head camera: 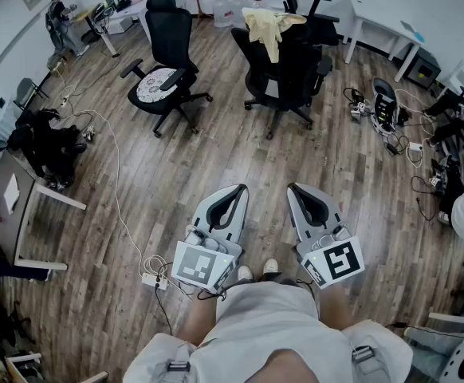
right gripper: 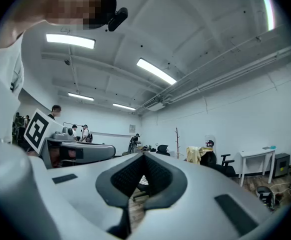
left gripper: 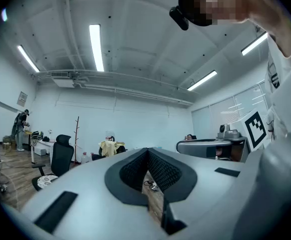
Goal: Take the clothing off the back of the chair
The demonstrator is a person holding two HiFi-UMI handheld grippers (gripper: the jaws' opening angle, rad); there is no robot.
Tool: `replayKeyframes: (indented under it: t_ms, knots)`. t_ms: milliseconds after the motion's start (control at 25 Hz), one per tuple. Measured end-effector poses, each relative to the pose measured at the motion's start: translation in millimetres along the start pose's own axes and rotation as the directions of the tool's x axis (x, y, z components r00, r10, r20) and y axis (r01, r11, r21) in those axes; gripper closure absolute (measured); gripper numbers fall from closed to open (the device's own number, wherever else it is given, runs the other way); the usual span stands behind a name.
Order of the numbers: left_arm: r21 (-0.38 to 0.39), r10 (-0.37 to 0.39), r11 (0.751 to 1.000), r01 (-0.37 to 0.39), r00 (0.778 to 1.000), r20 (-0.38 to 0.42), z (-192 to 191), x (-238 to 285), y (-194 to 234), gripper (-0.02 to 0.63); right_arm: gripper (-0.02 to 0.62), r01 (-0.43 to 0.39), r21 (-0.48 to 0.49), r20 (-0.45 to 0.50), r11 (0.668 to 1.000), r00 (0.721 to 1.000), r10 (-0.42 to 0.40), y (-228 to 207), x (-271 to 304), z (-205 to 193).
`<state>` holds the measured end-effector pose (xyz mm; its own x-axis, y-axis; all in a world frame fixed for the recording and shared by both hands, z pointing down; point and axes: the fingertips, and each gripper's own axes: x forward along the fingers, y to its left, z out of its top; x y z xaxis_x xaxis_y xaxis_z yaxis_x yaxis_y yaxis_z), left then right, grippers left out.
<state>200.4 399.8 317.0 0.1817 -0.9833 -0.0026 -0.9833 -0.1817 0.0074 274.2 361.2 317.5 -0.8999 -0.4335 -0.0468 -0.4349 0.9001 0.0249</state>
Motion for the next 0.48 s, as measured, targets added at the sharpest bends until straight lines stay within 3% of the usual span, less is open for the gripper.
replayKeyframes:
  t_ms: [480]
  knots:
    - [0.004,0.064,0.998,-0.064,0.998,-0.003,-1.3,16.7,-13.1,0.588,0.574,-0.020,-0.009,0.003,1.000,1.000,0.020,-16.3,-9.9,-0.3]
